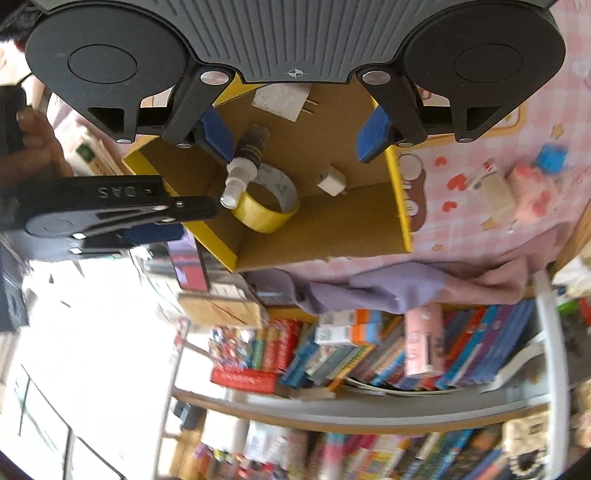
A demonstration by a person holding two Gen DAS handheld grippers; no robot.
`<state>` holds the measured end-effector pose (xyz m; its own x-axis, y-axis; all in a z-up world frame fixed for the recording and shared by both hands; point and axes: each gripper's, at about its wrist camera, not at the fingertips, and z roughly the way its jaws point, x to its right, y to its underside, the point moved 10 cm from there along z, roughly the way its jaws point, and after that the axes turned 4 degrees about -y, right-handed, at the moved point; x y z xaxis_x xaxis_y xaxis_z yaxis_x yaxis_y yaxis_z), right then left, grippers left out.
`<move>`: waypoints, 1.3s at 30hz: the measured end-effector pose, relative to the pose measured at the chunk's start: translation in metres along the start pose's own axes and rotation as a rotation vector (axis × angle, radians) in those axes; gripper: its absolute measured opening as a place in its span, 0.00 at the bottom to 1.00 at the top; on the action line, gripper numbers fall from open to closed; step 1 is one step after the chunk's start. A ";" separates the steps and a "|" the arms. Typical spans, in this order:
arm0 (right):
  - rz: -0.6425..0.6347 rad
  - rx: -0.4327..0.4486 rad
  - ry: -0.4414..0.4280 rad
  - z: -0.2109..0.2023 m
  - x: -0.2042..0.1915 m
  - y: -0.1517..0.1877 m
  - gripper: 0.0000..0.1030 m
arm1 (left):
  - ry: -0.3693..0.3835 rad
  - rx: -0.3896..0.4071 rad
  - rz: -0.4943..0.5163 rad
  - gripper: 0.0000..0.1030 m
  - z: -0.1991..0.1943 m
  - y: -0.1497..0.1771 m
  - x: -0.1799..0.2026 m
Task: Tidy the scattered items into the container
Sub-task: 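Lower the charger and spray bottle into the box and open both tools, then lift both open tools up out of the yellow box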
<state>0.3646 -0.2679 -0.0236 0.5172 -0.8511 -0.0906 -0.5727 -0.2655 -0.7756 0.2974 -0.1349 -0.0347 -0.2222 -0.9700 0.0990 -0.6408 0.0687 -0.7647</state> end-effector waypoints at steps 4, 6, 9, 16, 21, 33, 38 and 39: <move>0.042 0.047 0.045 -0.015 0.001 0.001 0.46 | -0.021 0.034 -0.011 0.73 -0.014 0.002 -0.009; 0.059 0.056 0.074 -0.020 0.003 0.004 0.46 | -0.040 0.051 0.005 0.73 -0.020 0.003 -0.014; 0.074 0.054 0.112 -0.027 0.002 0.011 0.46 | -0.048 0.068 0.010 0.73 -0.029 0.005 -0.021; 0.115 0.071 0.185 -0.050 -0.011 0.025 0.46 | -0.039 0.089 0.020 0.73 -0.053 0.016 -0.035; 0.141 0.077 0.255 -0.065 -0.022 0.035 0.46 | -0.029 0.102 0.024 0.74 -0.070 0.024 -0.051; 0.178 0.055 0.381 -0.092 -0.063 0.070 0.46 | -0.070 0.117 -0.001 0.81 -0.110 0.058 -0.104; 0.194 0.031 0.404 -0.088 -0.095 0.094 0.44 | -0.086 0.102 0.007 0.84 -0.122 0.080 -0.120; 0.193 0.031 0.404 -0.088 -0.102 0.096 0.44 | -0.086 0.099 0.008 0.84 -0.125 0.084 -0.123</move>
<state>0.2005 -0.2466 -0.0335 0.1095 -0.9939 0.0110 -0.6121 -0.0761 -0.7871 0.1789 0.0194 -0.0316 -0.1599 -0.9863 0.0410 -0.5630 0.0570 -0.8245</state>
